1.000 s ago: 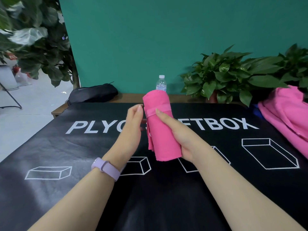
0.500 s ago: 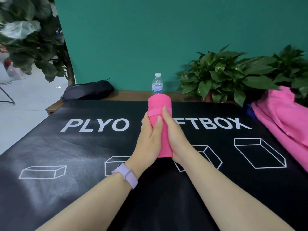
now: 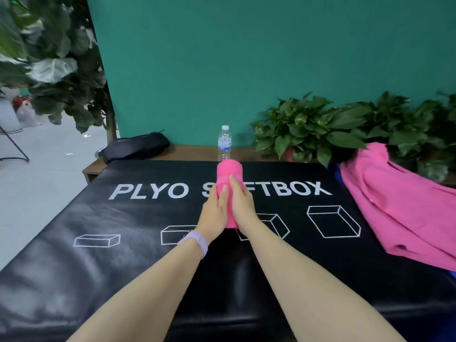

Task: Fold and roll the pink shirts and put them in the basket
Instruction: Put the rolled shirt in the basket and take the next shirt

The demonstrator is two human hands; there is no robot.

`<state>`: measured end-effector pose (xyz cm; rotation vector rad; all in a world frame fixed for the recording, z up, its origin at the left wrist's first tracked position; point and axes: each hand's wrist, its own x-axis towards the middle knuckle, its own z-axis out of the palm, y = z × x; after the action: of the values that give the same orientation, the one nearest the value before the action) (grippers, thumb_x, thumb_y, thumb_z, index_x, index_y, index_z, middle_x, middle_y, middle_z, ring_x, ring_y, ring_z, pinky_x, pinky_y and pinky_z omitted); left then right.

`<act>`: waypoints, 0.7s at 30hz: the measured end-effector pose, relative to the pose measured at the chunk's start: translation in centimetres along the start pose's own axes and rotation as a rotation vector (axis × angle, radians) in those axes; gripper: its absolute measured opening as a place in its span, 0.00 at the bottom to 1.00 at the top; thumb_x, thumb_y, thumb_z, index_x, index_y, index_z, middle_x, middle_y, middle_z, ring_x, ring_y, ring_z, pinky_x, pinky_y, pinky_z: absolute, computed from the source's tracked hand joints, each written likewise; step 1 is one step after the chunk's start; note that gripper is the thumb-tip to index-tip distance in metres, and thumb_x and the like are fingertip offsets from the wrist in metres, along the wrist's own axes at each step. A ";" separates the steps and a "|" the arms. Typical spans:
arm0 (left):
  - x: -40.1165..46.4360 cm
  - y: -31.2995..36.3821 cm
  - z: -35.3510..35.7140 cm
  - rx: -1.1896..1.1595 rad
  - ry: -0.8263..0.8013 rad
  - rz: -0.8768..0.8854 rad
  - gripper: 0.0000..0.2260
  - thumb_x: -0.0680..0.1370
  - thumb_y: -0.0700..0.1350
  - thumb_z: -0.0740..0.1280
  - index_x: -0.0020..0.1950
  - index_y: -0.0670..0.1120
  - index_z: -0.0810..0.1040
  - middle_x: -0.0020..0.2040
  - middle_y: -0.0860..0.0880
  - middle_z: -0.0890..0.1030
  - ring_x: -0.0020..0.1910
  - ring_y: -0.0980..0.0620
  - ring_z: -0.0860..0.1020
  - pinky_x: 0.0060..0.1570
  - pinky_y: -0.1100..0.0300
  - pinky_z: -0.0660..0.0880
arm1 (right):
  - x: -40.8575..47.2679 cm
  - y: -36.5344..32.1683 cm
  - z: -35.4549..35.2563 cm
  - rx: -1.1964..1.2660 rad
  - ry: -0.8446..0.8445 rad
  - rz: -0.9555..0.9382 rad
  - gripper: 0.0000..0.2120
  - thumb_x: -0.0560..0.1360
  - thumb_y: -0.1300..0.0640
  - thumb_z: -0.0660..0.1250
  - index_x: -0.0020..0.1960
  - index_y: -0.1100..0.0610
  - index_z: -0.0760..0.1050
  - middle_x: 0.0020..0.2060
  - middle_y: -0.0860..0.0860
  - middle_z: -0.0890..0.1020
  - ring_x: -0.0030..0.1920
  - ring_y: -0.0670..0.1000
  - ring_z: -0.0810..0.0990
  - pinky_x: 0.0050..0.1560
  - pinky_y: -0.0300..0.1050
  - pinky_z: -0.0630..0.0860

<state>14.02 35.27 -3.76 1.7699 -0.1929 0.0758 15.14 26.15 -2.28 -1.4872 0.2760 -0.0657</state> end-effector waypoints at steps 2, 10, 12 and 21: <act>-0.8 1.6 0.7 0.044 -0.046 0.001 0.16 0.84 0.61 0.54 0.62 0.56 0.75 0.53 0.55 0.83 0.47 0.61 0.81 0.45 0.62 0.76 | -1.4 -0.7 -1.6 0.031 0.029 0.047 0.28 0.74 0.32 0.62 0.66 0.49 0.76 0.55 0.51 0.83 0.53 0.53 0.83 0.59 0.54 0.80; -6.4 10.7 10.1 0.227 -0.111 0.267 0.20 0.83 0.61 0.54 0.67 0.52 0.74 0.52 0.53 0.83 0.50 0.53 0.81 0.51 0.51 0.79 | -9.3 -5.8 -14.1 0.108 0.244 -0.047 0.25 0.80 0.33 0.54 0.61 0.50 0.76 0.54 0.52 0.82 0.54 0.54 0.82 0.60 0.55 0.78; -8.4 12.7 13.7 0.214 -0.147 0.327 0.20 0.83 0.62 0.54 0.68 0.54 0.74 0.50 0.55 0.82 0.49 0.54 0.80 0.50 0.52 0.78 | -11.6 -6.9 -18.1 0.122 0.347 -0.087 0.23 0.80 0.33 0.54 0.60 0.49 0.75 0.52 0.50 0.81 0.53 0.53 0.81 0.60 0.54 0.78; -16.3 20.1 30.0 0.167 -0.419 0.469 0.15 0.80 0.55 0.61 0.61 0.47 0.74 0.58 0.48 0.77 0.58 0.46 0.75 0.59 0.46 0.74 | -20.0 -10.1 -35.1 0.318 0.699 -0.148 0.30 0.80 0.36 0.59 0.67 0.60 0.73 0.56 0.58 0.82 0.54 0.60 0.83 0.57 0.59 0.80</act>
<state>-7.07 3.54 6.84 1.8584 -0.9266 0.0580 -10.72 -4.61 8.44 -1.1219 0.6824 -0.7239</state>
